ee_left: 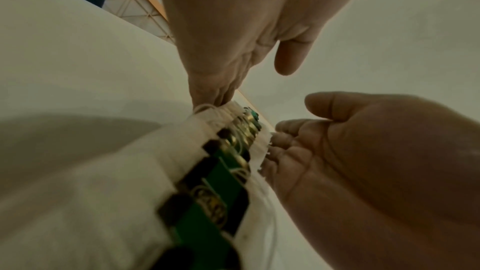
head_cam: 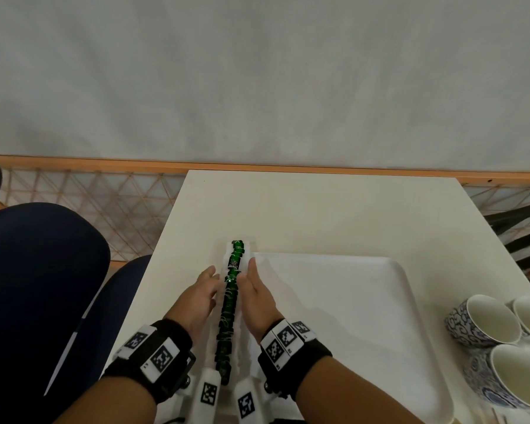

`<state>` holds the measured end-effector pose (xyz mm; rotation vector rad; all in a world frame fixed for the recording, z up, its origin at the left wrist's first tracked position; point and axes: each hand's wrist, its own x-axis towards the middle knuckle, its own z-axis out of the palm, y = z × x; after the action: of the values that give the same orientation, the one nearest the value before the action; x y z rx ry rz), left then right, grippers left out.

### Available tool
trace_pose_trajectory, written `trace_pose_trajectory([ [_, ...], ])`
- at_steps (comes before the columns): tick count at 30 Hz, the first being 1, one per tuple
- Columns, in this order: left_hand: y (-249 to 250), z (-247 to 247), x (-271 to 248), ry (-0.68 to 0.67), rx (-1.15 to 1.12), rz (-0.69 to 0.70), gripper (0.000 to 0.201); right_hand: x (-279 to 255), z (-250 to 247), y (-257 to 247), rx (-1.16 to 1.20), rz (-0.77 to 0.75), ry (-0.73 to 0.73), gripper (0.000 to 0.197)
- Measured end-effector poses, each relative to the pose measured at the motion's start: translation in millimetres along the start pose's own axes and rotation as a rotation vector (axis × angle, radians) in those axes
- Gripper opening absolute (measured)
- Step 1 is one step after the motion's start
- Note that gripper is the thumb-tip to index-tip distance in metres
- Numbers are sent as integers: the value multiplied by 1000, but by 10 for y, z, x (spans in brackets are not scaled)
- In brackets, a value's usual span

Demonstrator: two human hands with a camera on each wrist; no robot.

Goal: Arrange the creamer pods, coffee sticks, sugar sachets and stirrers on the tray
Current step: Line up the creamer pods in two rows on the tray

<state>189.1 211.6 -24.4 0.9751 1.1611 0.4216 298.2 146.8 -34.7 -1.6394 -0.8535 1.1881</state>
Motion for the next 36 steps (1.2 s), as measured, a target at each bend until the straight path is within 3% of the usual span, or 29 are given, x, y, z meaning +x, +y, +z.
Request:
trace_pose_trajectory([
  [14,134,40,166,33,9,7,56,281,-30,-44,50,10,52,58],
  [23,205,-155,-286,19,112,58,45,186,-236,-32,52,41,63,53],
  [27,131,-488,-801,23,293,119,26,-96,-501,-61,-241,8,-90,41],
  [32,-120,-651,-1479,93,344,54,43,-645,-581,-156,-697,-63,-305,26],
  [36,-471,-735,-1831,212,323,49,22,-1066,-377,-128,-835,-168,-456,18],
])
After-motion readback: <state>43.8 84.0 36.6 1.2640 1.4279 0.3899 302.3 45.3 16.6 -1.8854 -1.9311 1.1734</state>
